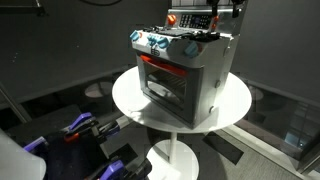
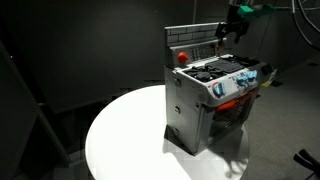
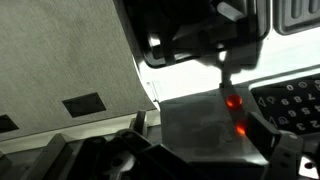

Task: Press the top right orange button on the stove

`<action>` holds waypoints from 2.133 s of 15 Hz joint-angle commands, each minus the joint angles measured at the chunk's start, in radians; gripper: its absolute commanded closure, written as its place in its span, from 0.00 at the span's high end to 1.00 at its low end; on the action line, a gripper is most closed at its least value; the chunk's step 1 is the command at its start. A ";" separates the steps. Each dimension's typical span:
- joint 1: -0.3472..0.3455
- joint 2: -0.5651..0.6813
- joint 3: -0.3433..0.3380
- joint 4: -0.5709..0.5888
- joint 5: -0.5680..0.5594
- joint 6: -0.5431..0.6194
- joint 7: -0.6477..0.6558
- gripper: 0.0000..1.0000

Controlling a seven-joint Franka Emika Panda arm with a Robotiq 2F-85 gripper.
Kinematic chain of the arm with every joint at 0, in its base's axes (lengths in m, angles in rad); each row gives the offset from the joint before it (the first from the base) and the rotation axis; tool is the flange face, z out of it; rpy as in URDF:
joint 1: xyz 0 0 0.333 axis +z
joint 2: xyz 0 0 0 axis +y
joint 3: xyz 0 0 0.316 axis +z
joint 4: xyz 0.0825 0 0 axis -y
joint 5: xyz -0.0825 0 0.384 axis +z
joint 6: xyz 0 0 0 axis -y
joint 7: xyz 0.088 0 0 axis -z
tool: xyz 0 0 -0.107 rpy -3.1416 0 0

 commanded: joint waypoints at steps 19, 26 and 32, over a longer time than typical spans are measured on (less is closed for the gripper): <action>-0.010 0.019 -0.011 0.075 0.061 -0.149 0.006 1.00; -0.011 0.031 -0.013 0.088 0.063 -0.171 0.006 1.00; -0.007 0.046 -0.012 0.102 0.060 -0.166 0.009 1.00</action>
